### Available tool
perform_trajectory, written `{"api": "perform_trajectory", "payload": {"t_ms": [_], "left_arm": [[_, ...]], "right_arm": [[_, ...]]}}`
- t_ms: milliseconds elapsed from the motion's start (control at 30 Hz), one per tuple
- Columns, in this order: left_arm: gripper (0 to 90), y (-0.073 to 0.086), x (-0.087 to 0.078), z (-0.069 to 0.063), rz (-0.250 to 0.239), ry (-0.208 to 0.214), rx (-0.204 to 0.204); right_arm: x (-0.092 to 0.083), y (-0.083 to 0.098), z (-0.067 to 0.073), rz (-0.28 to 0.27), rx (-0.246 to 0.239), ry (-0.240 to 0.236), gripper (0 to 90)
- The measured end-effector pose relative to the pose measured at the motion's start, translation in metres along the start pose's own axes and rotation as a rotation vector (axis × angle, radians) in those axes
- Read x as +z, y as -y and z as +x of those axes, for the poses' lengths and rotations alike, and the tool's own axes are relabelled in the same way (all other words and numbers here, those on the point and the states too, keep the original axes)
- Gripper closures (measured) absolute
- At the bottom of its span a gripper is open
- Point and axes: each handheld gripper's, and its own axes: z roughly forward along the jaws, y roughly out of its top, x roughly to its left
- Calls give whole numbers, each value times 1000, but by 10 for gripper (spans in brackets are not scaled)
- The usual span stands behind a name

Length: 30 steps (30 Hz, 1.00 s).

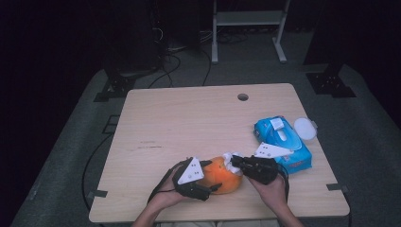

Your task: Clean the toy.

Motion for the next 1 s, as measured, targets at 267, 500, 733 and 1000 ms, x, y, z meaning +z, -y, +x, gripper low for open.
{"api": "perform_trajectory", "payload": {"t_ms": [267, 500, 733, 1000], "left_arm": [[347, -2, 0, 0, 6, -36, -9], [410, -13, -12, 1, -51, -50, -47], [408, -17, -11, -1, -44, -51, -56], [138, -9, -7, 4, -65, -8, -94]], "right_arm": [[-2, -9, 22, -57, -52, -28, 831], [-2, -9, 20, -48, -65, -7, 832], [-4, -17, 36, -83, -88, -60, 832], [3, -1, 16, -31, -49, -12, 832]]}}
